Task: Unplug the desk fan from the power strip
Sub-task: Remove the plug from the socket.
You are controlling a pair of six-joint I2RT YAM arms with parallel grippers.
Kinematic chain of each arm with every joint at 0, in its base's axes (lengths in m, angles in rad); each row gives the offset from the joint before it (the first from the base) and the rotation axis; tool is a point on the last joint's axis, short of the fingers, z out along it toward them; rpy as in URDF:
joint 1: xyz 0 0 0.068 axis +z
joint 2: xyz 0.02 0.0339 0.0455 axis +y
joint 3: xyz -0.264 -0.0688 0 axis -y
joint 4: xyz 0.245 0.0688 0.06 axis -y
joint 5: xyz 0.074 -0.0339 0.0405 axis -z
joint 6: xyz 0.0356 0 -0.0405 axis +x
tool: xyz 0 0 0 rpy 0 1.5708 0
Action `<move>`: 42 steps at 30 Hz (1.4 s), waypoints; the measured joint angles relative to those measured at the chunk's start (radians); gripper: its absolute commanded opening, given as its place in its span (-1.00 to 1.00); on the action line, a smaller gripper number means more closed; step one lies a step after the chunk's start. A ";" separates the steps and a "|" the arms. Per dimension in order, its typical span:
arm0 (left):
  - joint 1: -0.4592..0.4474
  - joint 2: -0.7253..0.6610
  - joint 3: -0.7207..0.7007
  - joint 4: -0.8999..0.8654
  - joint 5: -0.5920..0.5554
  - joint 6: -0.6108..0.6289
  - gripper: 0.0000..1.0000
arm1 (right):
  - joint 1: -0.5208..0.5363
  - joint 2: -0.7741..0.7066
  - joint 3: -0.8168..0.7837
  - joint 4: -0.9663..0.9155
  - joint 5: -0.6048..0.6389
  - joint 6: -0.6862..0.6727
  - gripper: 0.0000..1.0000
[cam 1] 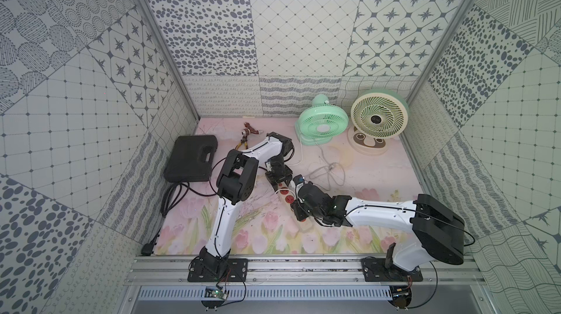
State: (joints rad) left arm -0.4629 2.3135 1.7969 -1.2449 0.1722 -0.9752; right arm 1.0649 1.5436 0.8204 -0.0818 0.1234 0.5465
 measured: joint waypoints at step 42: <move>0.002 0.000 -0.007 -0.014 -0.005 0.066 -1.00 | 0.153 0.080 0.094 -0.072 0.259 -0.232 -1.00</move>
State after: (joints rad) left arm -0.4610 2.3135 1.7897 -1.2594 0.1669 -0.9089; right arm 1.2179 1.6241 0.9142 -0.1535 0.3824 0.3141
